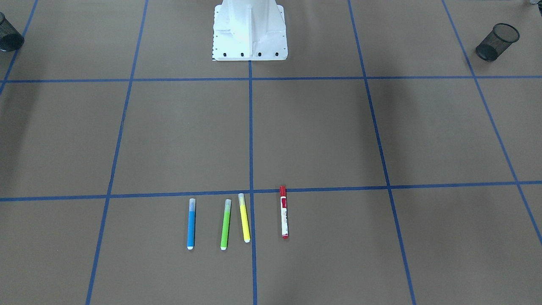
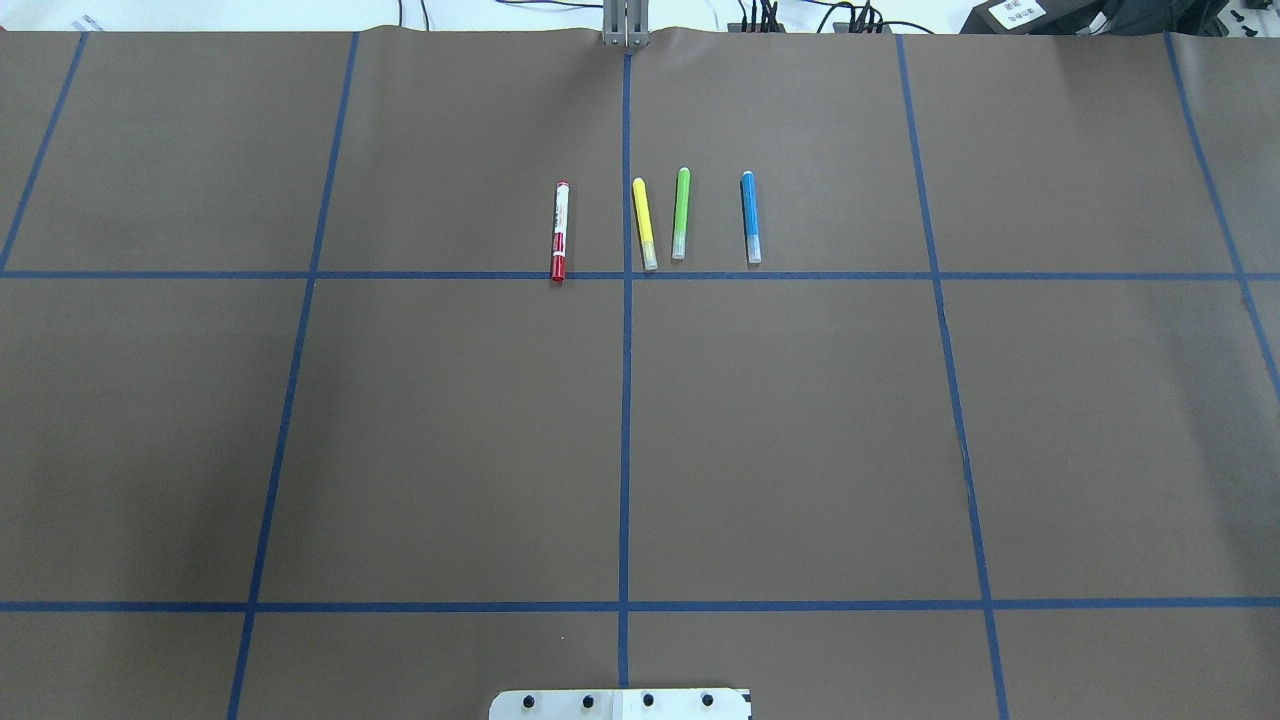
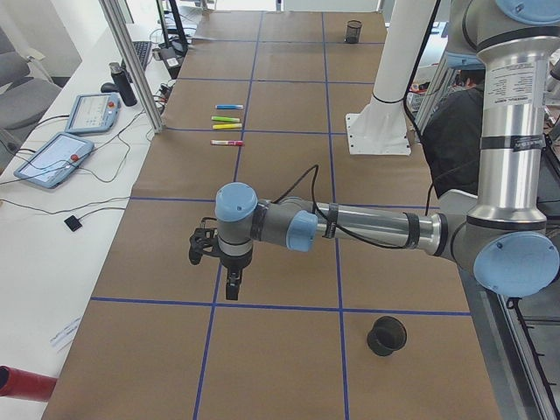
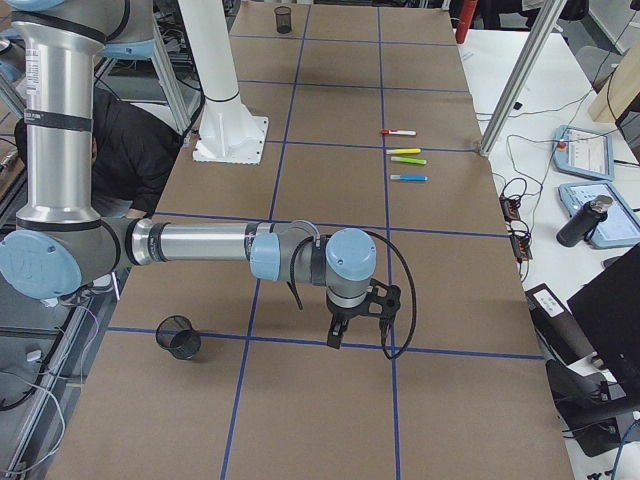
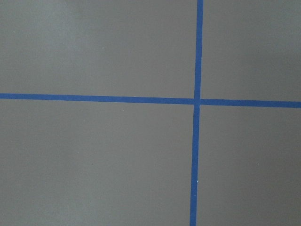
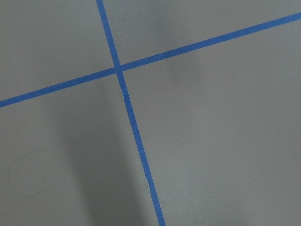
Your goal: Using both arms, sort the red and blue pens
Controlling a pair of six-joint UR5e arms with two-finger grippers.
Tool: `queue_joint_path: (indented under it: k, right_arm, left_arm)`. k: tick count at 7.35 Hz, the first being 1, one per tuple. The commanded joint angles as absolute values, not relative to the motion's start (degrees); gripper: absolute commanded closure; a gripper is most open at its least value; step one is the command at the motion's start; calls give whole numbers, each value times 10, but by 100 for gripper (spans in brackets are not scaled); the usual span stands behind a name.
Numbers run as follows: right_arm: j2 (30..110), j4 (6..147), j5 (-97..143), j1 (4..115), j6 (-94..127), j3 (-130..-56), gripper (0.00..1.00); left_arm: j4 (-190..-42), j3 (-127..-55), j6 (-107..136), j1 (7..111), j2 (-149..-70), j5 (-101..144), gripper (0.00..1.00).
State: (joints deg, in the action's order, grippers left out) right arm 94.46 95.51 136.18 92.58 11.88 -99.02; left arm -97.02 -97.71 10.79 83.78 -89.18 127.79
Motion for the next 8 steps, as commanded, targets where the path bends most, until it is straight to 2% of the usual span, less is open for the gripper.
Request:
queue_joint_path:
  k: [1, 3, 5, 8]
  right_arm:
    - [899, 957, 1359, 895, 133, -987, 0]
    - [843, 956, 1358, 854, 185, -979, 0]
    - [792, 956, 1352, 806, 191, -973, 0]
    - [727, 955, 1338, 745, 191, -938, 0]
  left_arm:
    - [-976, -980, 137, 743, -961, 1263, 0]
    - [-968, -926, 185, 676, -1076, 1259, 0]
    - [-968, -823, 195, 622, -1211, 1260, 0]
    - [-974, -746, 296, 566, -1311, 1261, 2]
